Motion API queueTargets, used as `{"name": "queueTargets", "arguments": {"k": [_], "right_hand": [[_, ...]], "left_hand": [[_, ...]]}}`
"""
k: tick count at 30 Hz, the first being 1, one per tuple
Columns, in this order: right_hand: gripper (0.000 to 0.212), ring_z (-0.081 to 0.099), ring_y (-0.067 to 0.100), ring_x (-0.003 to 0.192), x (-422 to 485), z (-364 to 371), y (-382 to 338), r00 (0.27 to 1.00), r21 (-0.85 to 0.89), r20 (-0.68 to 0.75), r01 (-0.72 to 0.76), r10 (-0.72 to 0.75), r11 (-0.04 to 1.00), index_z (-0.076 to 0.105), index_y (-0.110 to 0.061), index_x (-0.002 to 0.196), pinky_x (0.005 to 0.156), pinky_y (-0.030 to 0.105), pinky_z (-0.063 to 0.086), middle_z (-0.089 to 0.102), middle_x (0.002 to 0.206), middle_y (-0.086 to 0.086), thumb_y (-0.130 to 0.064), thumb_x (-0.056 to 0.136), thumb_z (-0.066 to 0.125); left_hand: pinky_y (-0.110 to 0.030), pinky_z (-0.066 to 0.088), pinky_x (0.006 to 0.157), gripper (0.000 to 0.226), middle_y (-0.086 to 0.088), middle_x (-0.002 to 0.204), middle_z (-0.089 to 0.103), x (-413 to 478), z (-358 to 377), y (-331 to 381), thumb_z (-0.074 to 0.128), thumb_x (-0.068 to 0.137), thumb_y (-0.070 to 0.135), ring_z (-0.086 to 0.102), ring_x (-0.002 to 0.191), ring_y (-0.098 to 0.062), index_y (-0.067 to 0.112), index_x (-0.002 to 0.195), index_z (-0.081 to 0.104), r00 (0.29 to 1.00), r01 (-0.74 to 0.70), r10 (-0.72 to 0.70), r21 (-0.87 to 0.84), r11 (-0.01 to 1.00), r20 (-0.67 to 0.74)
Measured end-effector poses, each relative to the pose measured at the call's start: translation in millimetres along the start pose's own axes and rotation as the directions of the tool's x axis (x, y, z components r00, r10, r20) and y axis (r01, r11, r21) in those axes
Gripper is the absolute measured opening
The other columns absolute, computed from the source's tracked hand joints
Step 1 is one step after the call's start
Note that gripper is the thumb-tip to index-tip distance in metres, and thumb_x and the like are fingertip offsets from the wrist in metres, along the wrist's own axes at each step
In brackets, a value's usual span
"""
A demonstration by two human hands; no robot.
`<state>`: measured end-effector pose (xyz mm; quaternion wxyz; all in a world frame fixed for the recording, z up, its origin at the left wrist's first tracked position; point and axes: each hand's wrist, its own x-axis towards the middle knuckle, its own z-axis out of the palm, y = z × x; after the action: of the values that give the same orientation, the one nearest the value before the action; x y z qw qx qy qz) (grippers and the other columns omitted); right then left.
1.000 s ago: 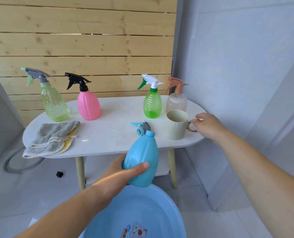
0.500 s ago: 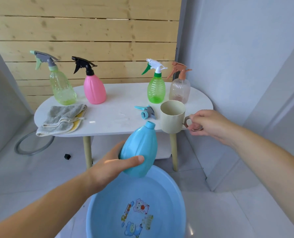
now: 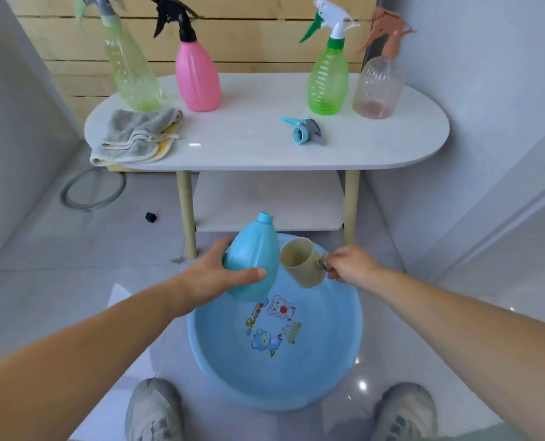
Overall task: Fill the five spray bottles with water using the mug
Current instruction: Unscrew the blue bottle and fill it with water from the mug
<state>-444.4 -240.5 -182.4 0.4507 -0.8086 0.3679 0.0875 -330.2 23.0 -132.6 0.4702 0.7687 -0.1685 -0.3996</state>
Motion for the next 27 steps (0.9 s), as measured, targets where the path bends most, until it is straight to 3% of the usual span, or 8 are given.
{"name": "queueTargets", "arguments": {"k": [3,6,9,13,16,19,22,27], "right_hand": [[0.039,0.051,0.022,0.057,13.3,26.1,13.9,0.994,-0.237,-0.067,0.063,-0.081,0.969,0.052,-0.015,0.062,0.05,0.029,0.034,0.053,0.059,0.003,-0.03,0.097,0.051],[0.037,0.051,0.025,0.065,23.0,48.6,30.9,0.984,-0.34,-0.05,0.146,-0.173,0.929,0.052,-0.016,0.064,0.051,0.03,0.03,0.052,0.063,0.002,-0.032,0.098,0.051],[0.043,0.048,0.024,0.062,33.6,65.4,49.1,0.964,-0.414,0.016,0.248,-0.265,0.876,0.047,-0.018,0.055,0.049,0.032,0.03,0.046,0.055,-0.001,-0.033,0.095,0.056],[0.037,0.059,0.025,0.07,49.3,78.9,67.1,0.939,-0.426,0.087,0.337,-0.332,0.84,0.072,-0.014,0.072,0.062,0.037,0.045,0.067,0.069,0.006,-0.04,0.094,0.058],[0.033,0.058,0.027,0.08,57.8,82.9,72.6,0.908,-0.441,0.17,0.419,-0.384,0.794,0.077,-0.017,0.08,0.072,0.033,0.042,0.068,0.07,0.0,-0.039,0.096,0.057],[0.041,0.05,0.028,0.084,62.3,86.9,73.8,0.9,-0.5,0.208,0.435,-0.383,0.749,0.068,-0.01,0.069,0.07,0.029,0.029,0.046,0.058,-0.004,-0.039,0.097,0.057],[0.044,0.045,0.022,0.092,70.4,92.2,76.4,0.905,-0.556,0.223,0.423,-0.361,0.716,0.068,-0.009,0.071,0.071,0.032,0.04,0.048,0.062,0.001,-0.043,0.096,0.056],[0.04,0.044,0.017,0.091,78.8,99.3,76.0,0.917,-0.583,0.253,0.399,-0.309,0.708,0.051,-0.023,0.063,0.072,0.031,0.04,0.047,0.07,0.002,-0.043,0.097,0.053]], "left_hand": [[-0.044,0.061,0.097,0.098,0.001,0.121,0.074,10.0,13.6,-28.4,0.093,0.053,0.052,0.075,0.106,-0.018,0.03,0.139,0.051,0.998,0.053,-0.055,-0.073,0.996,-0.028],[-0.046,0.061,0.097,0.095,0.0,0.123,0.073,16.0,23.8,-59.3,0.094,0.055,0.053,0.074,0.108,-0.02,0.03,0.137,0.052,0.992,0.115,-0.119,-0.102,0.988,-0.037],[-0.034,0.061,0.087,0.088,0.002,0.121,0.072,17.0,27.5,-82.0,0.093,0.063,0.045,0.073,0.106,-0.016,0.028,0.139,0.051,0.984,0.171,-0.173,-0.078,0.982,-0.031],[-0.034,0.062,0.086,0.087,0.002,0.12,0.073,22.4,28.0,-99.1,0.089,0.061,0.046,0.074,0.105,-0.017,0.028,0.138,0.051,0.975,0.212,-0.218,-0.1,0.972,-0.048],[-0.035,0.063,0.087,0.085,0.001,0.119,0.073,26.6,29.4,-105.5,0.09,0.06,0.046,0.074,0.105,-0.017,0.029,0.135,0.053,0.973,0.219,-0.226,-0.126,0.968,-0.04],[-0.032,0.062,0.084,0.087,0.004,0.117,0.074,28.9,30.5,-108.9,0.09,0.054,0.052,0.075,0.102,-0.014,0.034,0.132,0.055,0.972,0.225,-0.232,-0.129,0.966,-0.045],[-0.027,0.062,0.079,0.083,0.005,0.116,0.074,29.8,32.3,-112.5,0.091,0.057,0.049,0.075,0.099,-0.01,0.035,0.13,0.055,0.969,0.235,-0.241,-0.125,0.964,-0.043],[-0.03,0.063,0.081,0.089,0.003,0.117,0.075,33.1,32.3,-124.9,0.093,0.055,0.049,0.076,0.1,-0.013,0.031,0.133,0.056,0.963,0.26,-0.267,-0.138,0.956,-0.037]]}}
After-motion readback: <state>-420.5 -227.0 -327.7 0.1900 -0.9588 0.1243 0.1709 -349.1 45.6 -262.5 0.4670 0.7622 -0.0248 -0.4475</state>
